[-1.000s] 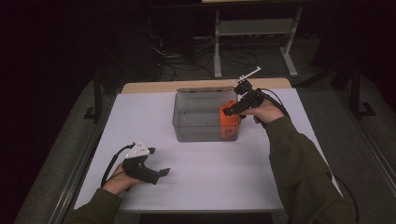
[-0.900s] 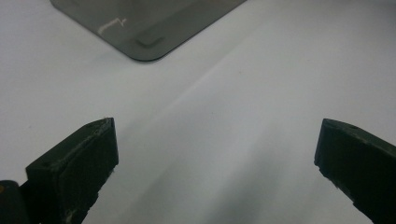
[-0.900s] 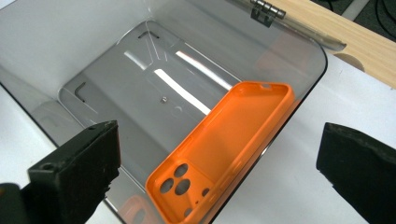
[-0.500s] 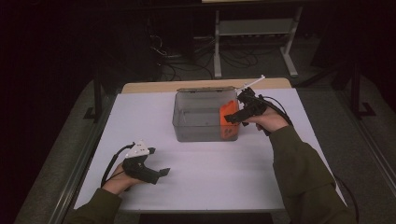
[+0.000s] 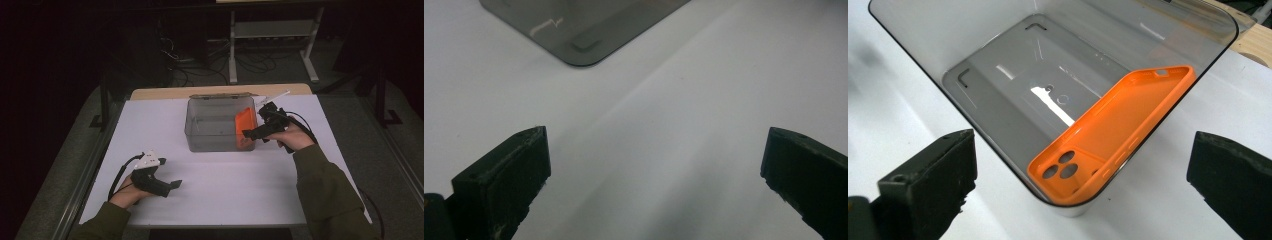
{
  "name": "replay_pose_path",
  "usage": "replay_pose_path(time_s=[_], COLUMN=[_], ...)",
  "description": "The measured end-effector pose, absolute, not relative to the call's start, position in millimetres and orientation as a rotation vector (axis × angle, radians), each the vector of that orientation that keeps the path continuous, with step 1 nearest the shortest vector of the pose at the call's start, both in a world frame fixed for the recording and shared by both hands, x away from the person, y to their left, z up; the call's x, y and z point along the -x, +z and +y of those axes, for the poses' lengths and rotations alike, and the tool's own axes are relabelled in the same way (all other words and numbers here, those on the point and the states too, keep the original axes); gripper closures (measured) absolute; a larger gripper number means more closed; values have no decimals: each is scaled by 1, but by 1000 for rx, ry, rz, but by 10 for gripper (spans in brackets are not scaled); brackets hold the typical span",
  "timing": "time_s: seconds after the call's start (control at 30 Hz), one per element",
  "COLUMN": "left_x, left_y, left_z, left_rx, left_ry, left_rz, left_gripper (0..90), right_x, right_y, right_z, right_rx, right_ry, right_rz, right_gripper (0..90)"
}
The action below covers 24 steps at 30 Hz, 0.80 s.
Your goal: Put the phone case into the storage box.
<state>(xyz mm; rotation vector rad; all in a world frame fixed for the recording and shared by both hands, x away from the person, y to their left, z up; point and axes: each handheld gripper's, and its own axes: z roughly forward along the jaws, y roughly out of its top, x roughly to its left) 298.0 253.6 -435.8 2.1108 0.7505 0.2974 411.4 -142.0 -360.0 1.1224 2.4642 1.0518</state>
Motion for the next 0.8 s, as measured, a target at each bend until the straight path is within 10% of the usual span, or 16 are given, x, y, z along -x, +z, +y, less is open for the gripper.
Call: replay_pose_path(time_s=[0.8], left_x=[-298], left_y=[-435], left_z=[253], left_rx=[-2115], left_ry=[301], left_rz=[745], left_gripper=[0], right_x=[-382], right_y=[-385], right_z=[-150], right_rx=[-1070], right_ry=[1093], right_rz=[2443], right_gripper=[0])
